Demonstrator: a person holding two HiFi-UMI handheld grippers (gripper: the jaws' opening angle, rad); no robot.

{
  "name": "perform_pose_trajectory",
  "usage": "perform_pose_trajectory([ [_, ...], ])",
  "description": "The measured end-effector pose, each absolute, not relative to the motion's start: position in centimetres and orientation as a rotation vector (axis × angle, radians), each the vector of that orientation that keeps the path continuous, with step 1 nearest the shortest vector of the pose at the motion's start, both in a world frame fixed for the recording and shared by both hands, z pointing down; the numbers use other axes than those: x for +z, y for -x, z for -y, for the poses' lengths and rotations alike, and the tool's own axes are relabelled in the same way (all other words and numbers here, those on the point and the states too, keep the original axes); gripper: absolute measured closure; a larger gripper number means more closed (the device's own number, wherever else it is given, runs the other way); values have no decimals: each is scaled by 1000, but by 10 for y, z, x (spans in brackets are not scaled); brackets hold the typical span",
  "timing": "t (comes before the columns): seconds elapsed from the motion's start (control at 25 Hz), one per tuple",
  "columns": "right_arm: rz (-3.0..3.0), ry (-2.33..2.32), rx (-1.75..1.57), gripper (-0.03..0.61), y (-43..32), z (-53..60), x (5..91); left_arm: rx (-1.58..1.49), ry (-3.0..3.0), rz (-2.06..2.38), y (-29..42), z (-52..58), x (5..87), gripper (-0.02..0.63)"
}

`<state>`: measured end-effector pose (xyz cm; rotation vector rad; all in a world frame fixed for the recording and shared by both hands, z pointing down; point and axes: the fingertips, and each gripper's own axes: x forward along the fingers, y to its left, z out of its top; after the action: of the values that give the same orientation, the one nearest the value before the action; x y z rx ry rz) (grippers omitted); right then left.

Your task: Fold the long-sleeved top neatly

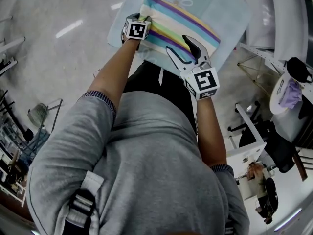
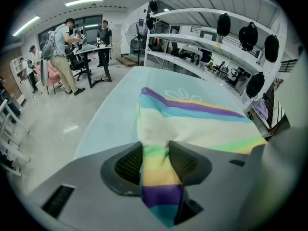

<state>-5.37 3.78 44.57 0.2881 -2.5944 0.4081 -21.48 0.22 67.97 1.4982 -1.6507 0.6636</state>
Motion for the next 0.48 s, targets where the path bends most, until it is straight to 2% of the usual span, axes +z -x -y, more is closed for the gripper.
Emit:
perform_pose_trajectory([
  [0.04, 2593, -292, 409, 293, 53, -38, 446, 663, -1508, 1638, 214, -2, 680, 425],
  [0.2, 2589, -303, 415, 295, 52, -38, 445, 711, -1550, 1596, 202, -1, 678, 542],
  [0.48, 2597, -321, 399, 298, 51, -43, 435, 721, -1566, 1641, 195, 1, 653, 566],
])
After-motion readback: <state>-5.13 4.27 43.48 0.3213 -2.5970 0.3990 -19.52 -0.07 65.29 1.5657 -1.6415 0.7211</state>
